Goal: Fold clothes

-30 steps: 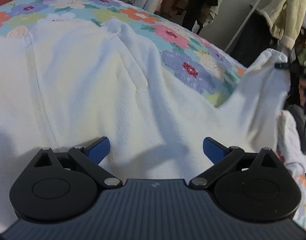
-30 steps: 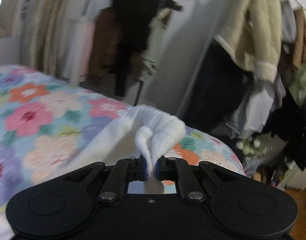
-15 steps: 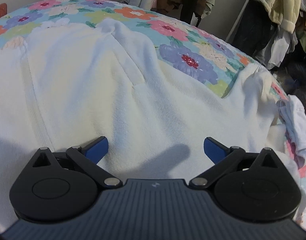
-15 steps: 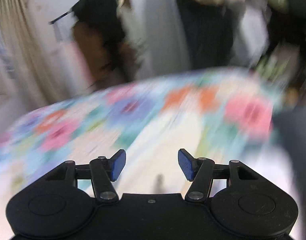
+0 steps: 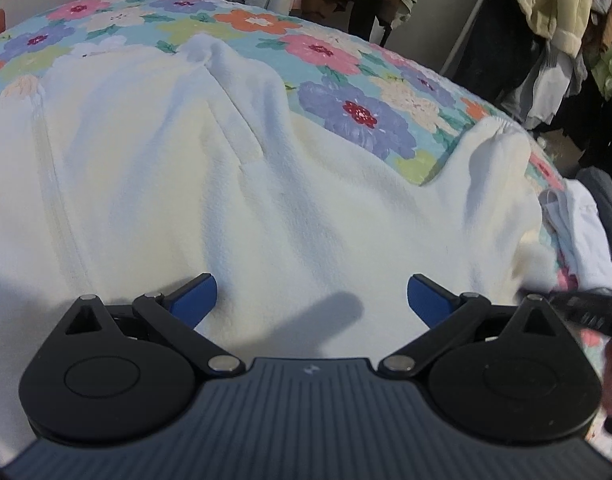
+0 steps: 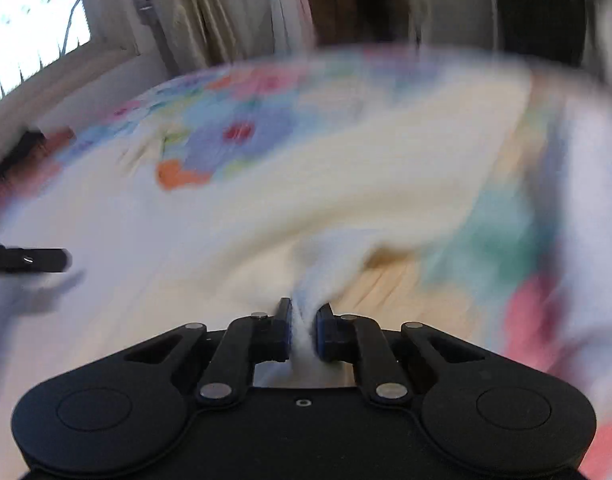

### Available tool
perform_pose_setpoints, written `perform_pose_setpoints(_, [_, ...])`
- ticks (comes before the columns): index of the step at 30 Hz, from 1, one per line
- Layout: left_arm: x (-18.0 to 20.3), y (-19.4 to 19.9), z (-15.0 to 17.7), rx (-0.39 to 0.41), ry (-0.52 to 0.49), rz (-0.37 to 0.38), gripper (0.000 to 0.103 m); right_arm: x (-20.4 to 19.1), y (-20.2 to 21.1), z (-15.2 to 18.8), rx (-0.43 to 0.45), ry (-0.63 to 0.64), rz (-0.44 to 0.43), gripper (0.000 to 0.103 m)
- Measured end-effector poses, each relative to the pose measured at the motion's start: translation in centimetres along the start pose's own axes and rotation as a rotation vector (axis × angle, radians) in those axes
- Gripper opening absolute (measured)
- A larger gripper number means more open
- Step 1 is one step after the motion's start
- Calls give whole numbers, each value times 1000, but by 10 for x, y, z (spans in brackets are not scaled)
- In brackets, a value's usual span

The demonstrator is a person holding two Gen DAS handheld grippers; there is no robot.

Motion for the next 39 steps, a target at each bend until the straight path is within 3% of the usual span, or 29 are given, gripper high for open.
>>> perform_pose_setpoints(3, [0, 1, 0, -9, -9, -10, 103, 18, 20, 2, 18, -91, 54, 12])
perform_pose_setpoints(7, [0, 2, -1, -21, -21, -23, 103, 19, -4, 23, -121, -99, 101, 16])
perform_pose_setpoints(11, [1, 3, -1, -33, -33, -36, 103, 17, -10, 15, -178, -147, 166, 27])
perform_pose_setpoints(13, [0, 4, -2, -35, -33, -43, 103, 19, -6, 16, -182, -200, 204, 49])
perform_pose_setpoints(14, [-2, 5, -2, -34, -30, -48, 103, 20, -4, 20, -183, -215, 223, 53])
perform_pose_setpoints(17, [-5, 7, -4, -31, -20, -61, 103, 26, 10, 31, -158, -292, 241, 56])
perform_pose_setpoints(21, [-10, 11, -6, -27, -6, -78, 103, 14, 42, 32, 2, -337, 185, 59])
perform_pose_setpoints(25, [-15, 14, -9, -23, 8, -96, 103, -24, 44, 3, 79, -178, 74, 59])
perform_pose_setpoints(29, [-20, 18, -11, -19, 22, -113, 103, -74, 19, -35, 55, -13, -23, 58])
perform_pose_setpoints(32, [-20, 22, -13, -18, 30, -128, 103, -103, 15, -41, 36, -11, -82, 58])
perform_pose_setpoints(35, [-14, 31, -15, -24, 33, -147, 103, -123, 25, -26, 12, -68, -127, 59])
perform_pose_setpoints(39, [-5, 41, -18, -31, 38, -173, 103, -136, 47, -1, -18, -140, -119, 59])
Point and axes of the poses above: each gripper's, at about its wrist camera, not at the fingertips, and y roughly against the way its jaws point, x to its right, z to its underside, the point moved 2 cm from there along -y, roughly the way its jaws point, and after that the axes turned 4 degrees about z, right-handed, at the moved point
